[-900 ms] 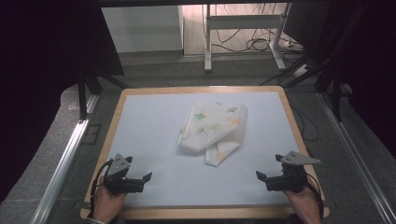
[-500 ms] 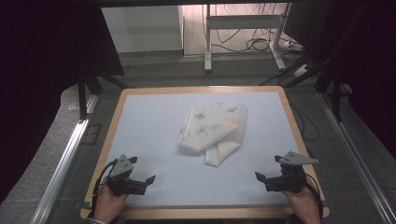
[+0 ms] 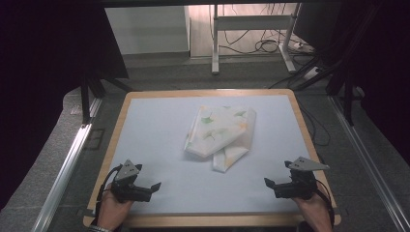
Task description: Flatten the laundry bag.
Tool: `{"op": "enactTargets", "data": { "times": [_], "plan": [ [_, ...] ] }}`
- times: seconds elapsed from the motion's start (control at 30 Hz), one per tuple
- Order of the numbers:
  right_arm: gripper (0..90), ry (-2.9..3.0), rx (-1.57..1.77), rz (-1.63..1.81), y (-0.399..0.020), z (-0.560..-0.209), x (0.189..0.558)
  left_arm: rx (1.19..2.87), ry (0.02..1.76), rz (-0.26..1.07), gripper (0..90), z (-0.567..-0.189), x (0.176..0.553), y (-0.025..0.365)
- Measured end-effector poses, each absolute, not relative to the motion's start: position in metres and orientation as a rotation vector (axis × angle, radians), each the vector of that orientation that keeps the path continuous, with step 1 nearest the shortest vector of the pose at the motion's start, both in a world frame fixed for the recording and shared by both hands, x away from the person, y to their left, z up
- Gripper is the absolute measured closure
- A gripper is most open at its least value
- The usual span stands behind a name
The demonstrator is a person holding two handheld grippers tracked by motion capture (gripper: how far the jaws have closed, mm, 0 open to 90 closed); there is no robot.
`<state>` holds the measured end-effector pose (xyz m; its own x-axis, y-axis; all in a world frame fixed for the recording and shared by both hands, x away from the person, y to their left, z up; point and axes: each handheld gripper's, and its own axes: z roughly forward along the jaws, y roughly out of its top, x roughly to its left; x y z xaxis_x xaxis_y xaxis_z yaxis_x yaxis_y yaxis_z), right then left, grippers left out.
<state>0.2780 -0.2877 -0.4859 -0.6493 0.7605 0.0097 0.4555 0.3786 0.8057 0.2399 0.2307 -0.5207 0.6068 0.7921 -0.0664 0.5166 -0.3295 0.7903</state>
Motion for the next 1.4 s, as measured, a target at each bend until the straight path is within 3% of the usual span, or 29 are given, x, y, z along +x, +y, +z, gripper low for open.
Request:
{"op": "enactTargets", "data": {
  "times": [0.8, 1.4],
  "plan": [
    [0.0, 2.301, 1.015, 1.124, -0.277, -0.487, 0.283, 2.088, 0.993, 0.475, 1.8, -0.517, 0.249, 0.208],
    [0.1, 2.352, 1.075, 1.088, -0.257, -0.495, 0.294, 2.118, 0.914, 0.463, 15.6, -0.512, 0.276, 0.184]
  ]
}}
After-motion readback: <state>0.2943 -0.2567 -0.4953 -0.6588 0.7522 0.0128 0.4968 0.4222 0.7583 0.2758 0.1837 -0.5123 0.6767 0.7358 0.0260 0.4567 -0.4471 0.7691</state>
